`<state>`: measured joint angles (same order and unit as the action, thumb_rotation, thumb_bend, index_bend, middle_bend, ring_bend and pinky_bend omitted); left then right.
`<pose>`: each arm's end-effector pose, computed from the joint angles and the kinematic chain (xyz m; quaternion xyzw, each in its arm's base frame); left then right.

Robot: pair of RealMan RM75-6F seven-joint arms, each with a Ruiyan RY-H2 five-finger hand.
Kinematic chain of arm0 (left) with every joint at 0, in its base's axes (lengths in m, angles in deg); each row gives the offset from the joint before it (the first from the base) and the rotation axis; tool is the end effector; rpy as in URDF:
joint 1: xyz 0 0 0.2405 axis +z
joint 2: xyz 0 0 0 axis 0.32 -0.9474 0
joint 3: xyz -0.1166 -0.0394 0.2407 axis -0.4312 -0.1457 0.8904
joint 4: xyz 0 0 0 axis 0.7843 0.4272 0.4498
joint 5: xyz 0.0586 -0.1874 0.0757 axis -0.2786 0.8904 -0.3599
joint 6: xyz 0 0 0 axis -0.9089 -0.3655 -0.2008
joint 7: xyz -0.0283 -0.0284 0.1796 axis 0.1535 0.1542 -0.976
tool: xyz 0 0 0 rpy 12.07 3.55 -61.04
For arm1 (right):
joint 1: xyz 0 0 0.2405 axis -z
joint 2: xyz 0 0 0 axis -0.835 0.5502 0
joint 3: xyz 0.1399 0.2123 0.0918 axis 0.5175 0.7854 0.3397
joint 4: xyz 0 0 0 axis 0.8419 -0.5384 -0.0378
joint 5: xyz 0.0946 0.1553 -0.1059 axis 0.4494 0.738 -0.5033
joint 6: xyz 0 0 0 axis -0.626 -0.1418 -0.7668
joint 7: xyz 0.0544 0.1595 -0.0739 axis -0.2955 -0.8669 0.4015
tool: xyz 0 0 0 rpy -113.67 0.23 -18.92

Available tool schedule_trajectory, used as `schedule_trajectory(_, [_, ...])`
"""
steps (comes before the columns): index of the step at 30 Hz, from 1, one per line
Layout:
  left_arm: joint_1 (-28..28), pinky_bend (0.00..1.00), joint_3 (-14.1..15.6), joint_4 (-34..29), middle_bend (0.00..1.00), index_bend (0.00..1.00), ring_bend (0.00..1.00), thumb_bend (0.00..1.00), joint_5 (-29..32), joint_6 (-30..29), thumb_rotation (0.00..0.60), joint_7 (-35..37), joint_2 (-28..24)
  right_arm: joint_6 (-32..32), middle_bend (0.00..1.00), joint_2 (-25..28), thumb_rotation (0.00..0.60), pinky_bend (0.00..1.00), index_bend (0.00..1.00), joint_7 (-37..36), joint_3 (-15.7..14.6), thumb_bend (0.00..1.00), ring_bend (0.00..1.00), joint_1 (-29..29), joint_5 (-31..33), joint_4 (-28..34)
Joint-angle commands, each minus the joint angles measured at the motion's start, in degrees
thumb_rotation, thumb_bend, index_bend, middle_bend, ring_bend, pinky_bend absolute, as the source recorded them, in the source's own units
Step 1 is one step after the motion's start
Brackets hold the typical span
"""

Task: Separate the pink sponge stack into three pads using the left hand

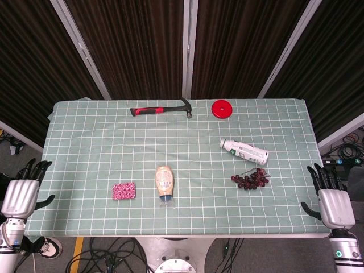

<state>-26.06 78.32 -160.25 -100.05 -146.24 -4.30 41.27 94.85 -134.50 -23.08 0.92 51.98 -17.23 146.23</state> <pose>-0.3269 0.2367 0.1399 -0.6279 -0.3480 -0.3358 0.6099 -0.3243 -0.2206 0.1525 0.6072 -0.3877 0.3327 0.6085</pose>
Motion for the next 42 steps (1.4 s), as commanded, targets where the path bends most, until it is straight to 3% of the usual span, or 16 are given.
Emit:
schedule_trajectory(1, [0.0, 0.25, 0.0, 0.3, 0.13, 0.12, 0.04, 0.14, -0.1, 0.0, 0.600, 0.3, 0.1, 0.0, 0.00, 0.1, 0.600, 0.00, 0.00, 0.4, 0.2, 0.11, 0.00, 0.0, 0.4, 0.4])
schedule_trajectory(11, [-0.7, 0.25, 0.0, -0.3, 0.13, 0.12, 0.04, 0.14, -0.7, 0.5, 0.600, 0.4, -0.2, -0.5, 0.00, 0.1, 0.600, 0.00, 0.00, 1.3, 0.4, 0.12, 0.00, -0.4, 0.8, 0.9])
schedule_trajectory(18, [-1.1, 0.25, 2.1, -0.2, 0.13, 0.12, 0.04, 0.14, -3.2, 1.7, 0.600, 0.7, 1.2, 0.8, 0.00, -1.0, 0.600, 0.00, 0.00, 0.7, 0.4, 0.13, 0.00, -0.7, -1.7, -1.9])
schedule_trajectory(27, [-6.3, 0.25, 3.3, -2.0, 0.14, 0.12, 0.04, 0.14, -5.2, 10.2, 0.600, -3.6, 5.6, -0.8, 0.00, 0.3, 0.600, 0.00, 0.00, 1.9, 1.1, 0.13, 0.00, -0.9, 1.5, -0.4])
schedule_trajectory(34, [-9.7, 0.25, 1.4, -6.1, 0.14, 0.12, 0.04, 0.14, -0.2, 16.1, 0.600, -6.7, 10.0, -1.7, 0.00, 0.8, 0.600, 0.00, 0.00, 2.8, 1.2, 0.13, 0.00, -1.1, 3.0, 0.6])
schedule_trajectory(42, [-12.4, 0.25, 0.5, -5.8, 0.17, 0.12, 0.05, 0.14, 4.0, 19.6, 0.600, -11.5, 15.7, -1.2, 0.00, 1.7, 0.600, 0.00, 0.00, 3.2, 1.8, 0.13, 0.00, -1.6, 2.5, 1.9])
